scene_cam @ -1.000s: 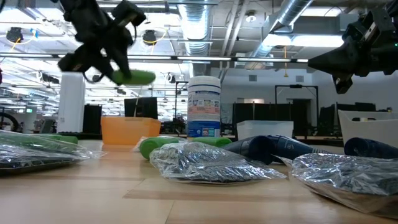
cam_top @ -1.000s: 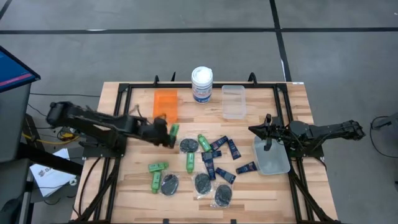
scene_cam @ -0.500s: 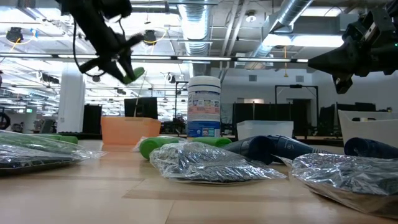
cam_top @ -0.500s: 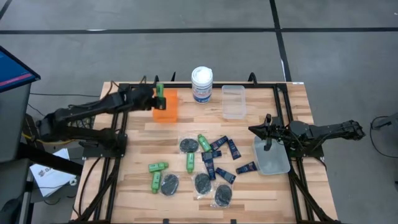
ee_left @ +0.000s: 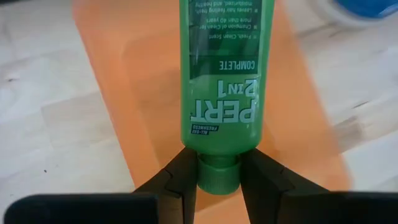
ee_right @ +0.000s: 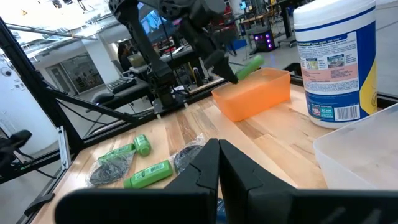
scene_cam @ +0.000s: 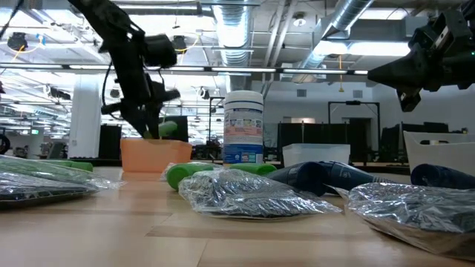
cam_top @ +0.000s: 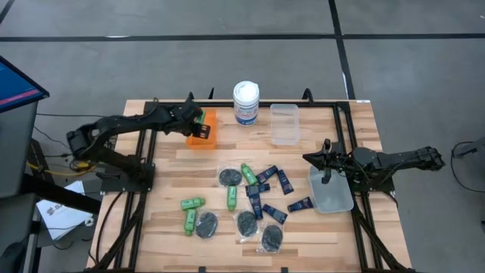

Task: Pick & Place Travel size toiletries
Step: Put the green shampoo into the orange bin

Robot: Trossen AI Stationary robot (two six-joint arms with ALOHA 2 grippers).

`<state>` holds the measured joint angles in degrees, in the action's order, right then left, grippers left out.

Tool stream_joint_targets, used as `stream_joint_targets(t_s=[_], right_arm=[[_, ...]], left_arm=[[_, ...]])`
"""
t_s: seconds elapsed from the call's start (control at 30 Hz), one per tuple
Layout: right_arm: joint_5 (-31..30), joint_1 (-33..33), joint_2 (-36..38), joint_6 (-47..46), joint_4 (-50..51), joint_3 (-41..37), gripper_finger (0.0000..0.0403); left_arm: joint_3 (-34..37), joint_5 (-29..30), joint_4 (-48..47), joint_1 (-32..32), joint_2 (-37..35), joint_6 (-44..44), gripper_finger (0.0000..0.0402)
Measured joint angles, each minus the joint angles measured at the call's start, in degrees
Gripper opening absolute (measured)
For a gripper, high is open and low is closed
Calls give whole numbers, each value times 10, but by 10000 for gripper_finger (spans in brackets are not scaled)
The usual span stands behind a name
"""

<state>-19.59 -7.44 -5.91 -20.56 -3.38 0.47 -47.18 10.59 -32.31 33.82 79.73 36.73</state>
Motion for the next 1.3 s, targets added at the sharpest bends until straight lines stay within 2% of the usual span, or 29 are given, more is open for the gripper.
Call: stream_joint_targets(t_s=[0.23,0.4,0.67,0.77,0.9,1.0,1.13,1.2,1.3], right_arm=[[0,0,0,0,0,0,0],[0,0,0,0,0,0,0],[0,0,0,0,0,0,0],[0,0,0,0,0,0,0],[0,0,0,0,0,0,0],[0,0,0,0,0,0,0],[0,0,0,0,0,0,0],[0,0,0,0,0,0,0],[0,0,0,0,0,0,0]], left_arm=[[0,5,5,0,44,-2,96],[0,4,5,0,57,-2,124],[0,-2,8,0,54,-10,146],[0,-43,11,0,20,-36,163],[0,-120,11,-15,-62,-50,184],[0,-162,11,-57,-138,-53,191],[0,-198,12,-148,-229,-68,189],[0,-196,11,-208,-262,-69,187],[-1,-157,11,-305,-285,-63,185]])
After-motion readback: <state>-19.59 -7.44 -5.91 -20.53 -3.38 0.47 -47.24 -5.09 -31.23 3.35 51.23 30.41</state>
